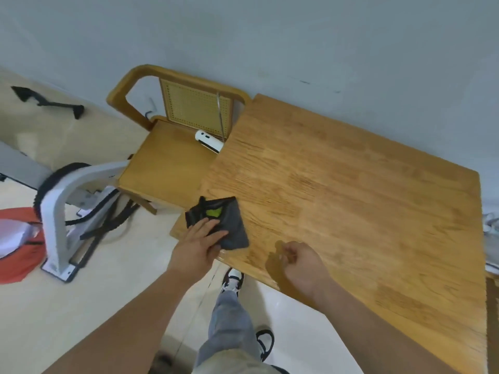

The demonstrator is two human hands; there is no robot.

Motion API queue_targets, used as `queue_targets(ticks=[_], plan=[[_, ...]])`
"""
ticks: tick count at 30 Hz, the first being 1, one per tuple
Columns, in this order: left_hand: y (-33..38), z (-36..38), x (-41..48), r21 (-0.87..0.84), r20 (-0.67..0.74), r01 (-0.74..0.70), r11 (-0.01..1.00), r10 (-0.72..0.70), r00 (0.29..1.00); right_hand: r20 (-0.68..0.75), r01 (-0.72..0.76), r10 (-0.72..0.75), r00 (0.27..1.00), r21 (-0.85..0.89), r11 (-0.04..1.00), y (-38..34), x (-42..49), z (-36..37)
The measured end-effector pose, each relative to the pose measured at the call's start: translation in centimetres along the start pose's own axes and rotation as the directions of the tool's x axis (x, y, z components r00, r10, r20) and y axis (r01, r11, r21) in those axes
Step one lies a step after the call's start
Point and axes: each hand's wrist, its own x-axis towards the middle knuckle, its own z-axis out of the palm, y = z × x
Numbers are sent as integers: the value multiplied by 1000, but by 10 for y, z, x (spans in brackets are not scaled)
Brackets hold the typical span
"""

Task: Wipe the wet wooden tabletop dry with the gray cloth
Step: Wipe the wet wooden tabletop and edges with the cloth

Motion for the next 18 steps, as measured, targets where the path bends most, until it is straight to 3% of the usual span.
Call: queue_targets(ticks=[3,6,8,10,12,14,16,18], plan=[[-20,-9,6,-46,-103,257,965,-260,960,31,50,-49,998,-43,998,-16,7,13],[13,7,8,-110,-184,362,926,-377,908,23,72,-71,997,-65,995,-22,15,16],[52,26,-5,-71,-188,276,959,-284,940,-17,55,-57,998,-92,994,-21,22,13],[85,40,-21,-10,-94,-13,1000,12,995,-68,22,-31,997,-118,993,-16,29,5],[86,38,-14,-11,27,-373,928,374,927,-121,-21,6,993,-124,992,-9,37,-7],[67,27,21,28,135,-537,843,529,838,-136,-69,50,990,-141,988,0,44,-20],[50,20,66,74,184,-493,867,474,861,-130,-137,116,985,-172,976,6,55,-34],[53,17,105,66,122,-224,972,215,969,-131,-188,164,978,-198,962,10,64,-46]])
